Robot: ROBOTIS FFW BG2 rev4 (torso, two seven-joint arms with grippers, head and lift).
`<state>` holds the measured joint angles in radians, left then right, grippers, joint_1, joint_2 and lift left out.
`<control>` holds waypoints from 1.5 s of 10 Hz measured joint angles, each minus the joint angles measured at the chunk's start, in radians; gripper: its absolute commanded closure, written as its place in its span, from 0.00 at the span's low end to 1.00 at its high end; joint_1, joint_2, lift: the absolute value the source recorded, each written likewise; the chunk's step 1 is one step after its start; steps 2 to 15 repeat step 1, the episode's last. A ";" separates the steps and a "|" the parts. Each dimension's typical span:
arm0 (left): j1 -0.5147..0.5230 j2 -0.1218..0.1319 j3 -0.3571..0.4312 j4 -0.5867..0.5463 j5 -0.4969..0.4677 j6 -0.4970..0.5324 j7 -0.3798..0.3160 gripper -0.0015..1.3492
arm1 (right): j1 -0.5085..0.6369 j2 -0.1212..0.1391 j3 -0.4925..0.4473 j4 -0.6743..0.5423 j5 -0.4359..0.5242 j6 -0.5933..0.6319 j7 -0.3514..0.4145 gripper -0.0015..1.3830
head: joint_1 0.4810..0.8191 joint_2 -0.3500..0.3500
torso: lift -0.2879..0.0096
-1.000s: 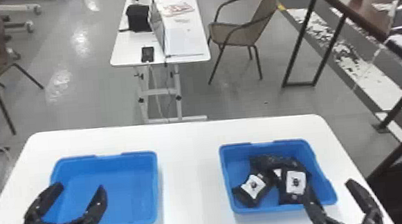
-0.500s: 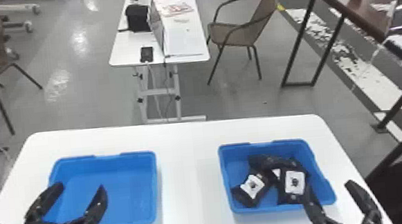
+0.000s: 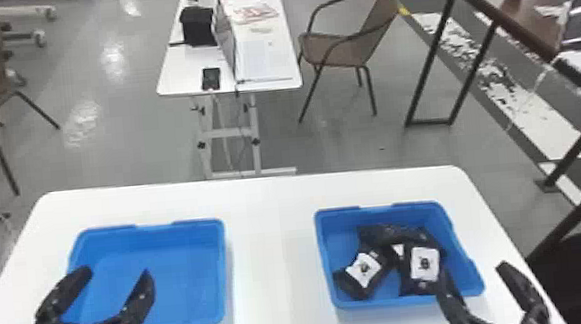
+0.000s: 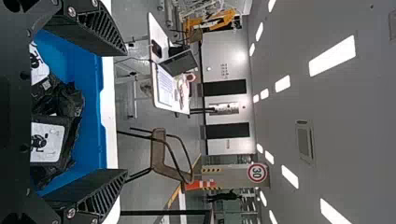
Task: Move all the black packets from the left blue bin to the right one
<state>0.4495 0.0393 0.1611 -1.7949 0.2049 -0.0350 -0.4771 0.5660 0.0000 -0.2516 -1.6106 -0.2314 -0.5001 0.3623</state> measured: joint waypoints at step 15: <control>0.000 0.000 0.000 0.000 0.000 0.002 0.000 0.07 | 0.000 0.000 0.000 0.000 0.000 0.001 0.001 0.09 | 0.63 0.32 | 0.97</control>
